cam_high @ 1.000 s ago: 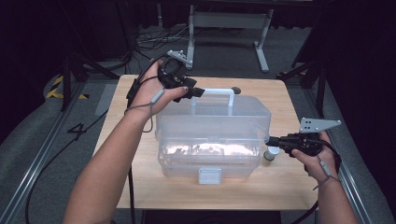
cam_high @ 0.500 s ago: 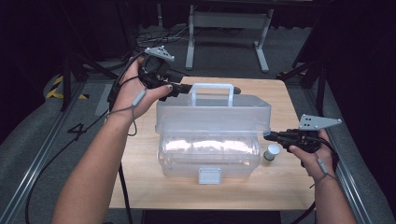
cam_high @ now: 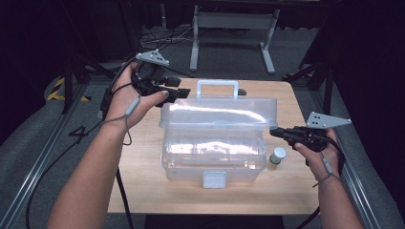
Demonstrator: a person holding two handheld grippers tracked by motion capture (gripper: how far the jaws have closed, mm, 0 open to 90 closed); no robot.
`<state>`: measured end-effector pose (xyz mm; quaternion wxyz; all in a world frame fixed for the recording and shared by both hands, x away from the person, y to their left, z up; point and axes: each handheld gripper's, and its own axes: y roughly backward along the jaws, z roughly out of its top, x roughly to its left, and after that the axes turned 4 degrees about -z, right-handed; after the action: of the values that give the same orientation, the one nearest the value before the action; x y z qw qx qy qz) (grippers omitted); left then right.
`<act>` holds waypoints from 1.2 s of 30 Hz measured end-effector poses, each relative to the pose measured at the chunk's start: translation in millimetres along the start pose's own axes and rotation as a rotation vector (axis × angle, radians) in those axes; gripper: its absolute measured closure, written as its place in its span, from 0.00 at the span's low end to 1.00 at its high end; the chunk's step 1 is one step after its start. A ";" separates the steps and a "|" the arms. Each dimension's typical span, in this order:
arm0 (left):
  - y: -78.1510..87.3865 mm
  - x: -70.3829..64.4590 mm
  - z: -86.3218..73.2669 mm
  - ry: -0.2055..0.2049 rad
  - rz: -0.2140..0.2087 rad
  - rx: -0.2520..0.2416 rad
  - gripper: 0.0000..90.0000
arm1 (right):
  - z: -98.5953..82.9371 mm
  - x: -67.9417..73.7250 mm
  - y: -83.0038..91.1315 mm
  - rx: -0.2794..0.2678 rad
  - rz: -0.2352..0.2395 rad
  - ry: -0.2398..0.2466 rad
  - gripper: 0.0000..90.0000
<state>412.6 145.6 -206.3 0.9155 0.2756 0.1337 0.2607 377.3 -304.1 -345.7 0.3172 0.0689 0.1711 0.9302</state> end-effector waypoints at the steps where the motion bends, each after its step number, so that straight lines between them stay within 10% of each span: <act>1: 0.9 0.2 -1.3 0.003 0.001 0.001 0.56 | 1.0 -0.9 -0.3 -0.003 0.001 -0.001 1.00; 27: 14.9 -10.8 -43.9 0.013 -0.092 -0.041 0.59 | 14.0 -13.2 -8.3 -0.075 -0.043 -0.041 1.00; 36: 5.5 -15.9 -65.5 0.037 -0.148 -0.138 0.57 | 14.2 -13.2 -9.2 -0.085 -0.053 -0.056 1.00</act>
<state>371.7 169.2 -254.7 0.9464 0.1967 0.1522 0.2061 396.3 -301.4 -336.1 0.3492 0.0768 0.1243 0.9256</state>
